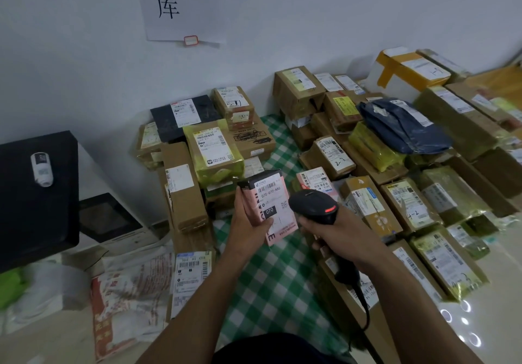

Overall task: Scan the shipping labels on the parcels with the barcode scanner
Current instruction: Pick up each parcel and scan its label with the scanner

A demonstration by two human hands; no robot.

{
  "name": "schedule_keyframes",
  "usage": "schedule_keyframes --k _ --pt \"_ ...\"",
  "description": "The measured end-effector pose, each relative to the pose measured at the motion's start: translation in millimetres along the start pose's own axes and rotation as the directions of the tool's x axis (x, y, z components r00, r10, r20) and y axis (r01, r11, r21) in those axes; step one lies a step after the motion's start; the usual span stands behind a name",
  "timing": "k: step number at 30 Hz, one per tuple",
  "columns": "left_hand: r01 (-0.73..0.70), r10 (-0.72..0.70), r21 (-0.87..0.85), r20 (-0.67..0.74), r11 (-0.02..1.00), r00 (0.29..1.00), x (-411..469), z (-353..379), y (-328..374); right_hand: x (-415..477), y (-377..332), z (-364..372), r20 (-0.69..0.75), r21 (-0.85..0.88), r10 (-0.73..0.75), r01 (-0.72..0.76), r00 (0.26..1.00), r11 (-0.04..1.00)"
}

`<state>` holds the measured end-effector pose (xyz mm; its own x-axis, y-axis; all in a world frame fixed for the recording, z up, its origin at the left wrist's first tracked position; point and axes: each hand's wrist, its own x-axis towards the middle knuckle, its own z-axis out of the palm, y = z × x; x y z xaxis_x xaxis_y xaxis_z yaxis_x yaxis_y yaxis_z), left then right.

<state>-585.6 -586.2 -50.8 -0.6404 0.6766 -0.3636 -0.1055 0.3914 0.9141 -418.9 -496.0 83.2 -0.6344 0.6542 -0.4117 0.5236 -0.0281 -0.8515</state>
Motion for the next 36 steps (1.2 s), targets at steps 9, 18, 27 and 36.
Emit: schedule_keyframes --k 9,18,27,36 --pt "0.274 -0.263 -0.053 0.153 0.960 0.953 -12.0 41.0 -49.4 -0.7 27.0 -11.2 -0.080 -0.054 0.074 -0.078 0.994 0.995" --pt "0.211 -0.238 0.176 0.152 0.962 0.959 2.3 90.2 -98.5 3.9 40.8 -5.6 -0.084 0.002 0.121 -0.122 0.989 0.993" --pt "0.094 -0.160 0.235 0.283 0.968 0.946 -24.4 68.5 -73.1 11.7 42.1 3.7 -0.076 0.007 0.127 -0.126 0.989 0.992" --pt "-0.206 0.292 0.452 -0.129 0.868 0.948 -87.2 -17.3 -40.3 18.5 34.1 47.1 0.063 -0.007 0.010 -0.010 0.998 1.000"
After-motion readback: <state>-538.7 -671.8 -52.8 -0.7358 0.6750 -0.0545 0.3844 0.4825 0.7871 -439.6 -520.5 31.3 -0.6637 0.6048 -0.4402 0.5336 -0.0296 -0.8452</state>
